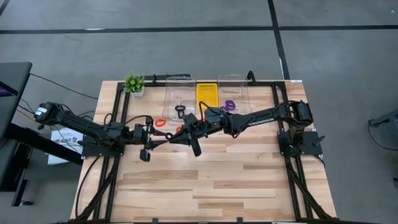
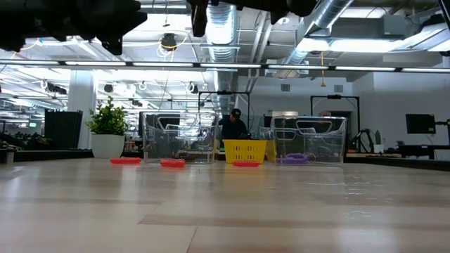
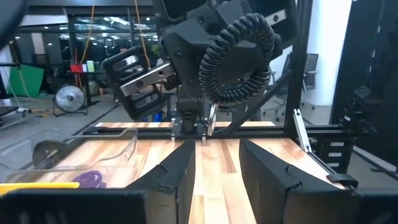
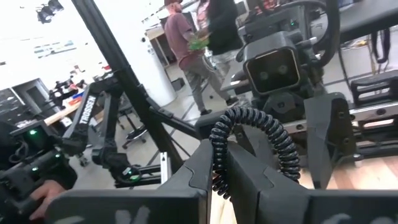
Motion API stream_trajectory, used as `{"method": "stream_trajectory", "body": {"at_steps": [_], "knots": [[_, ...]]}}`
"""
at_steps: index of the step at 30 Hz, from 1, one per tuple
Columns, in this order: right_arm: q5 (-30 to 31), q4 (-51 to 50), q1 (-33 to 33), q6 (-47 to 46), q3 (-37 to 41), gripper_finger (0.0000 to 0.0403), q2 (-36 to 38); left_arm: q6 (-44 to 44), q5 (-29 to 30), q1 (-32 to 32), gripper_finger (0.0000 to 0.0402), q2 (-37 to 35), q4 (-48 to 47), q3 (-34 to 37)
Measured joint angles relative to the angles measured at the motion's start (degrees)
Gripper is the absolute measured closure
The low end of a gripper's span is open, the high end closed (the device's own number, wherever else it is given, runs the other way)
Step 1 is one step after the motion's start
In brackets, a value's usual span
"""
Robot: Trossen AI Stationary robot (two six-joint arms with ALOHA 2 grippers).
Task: Sort spring keychains
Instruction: Put the black spring keychain into the left transparent bin
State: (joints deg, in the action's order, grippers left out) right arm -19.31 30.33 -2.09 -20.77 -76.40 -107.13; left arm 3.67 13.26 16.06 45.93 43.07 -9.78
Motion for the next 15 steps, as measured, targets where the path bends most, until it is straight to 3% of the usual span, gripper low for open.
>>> {"method": "stream_trajectory", "body": {"at_steps": [15], "knots": [[0.0,0.15,1.48,1.32,0.0,0.0378,0.0,0.3,0.02,-1.54,0.0279,8.74,10.89,0.0]]}}
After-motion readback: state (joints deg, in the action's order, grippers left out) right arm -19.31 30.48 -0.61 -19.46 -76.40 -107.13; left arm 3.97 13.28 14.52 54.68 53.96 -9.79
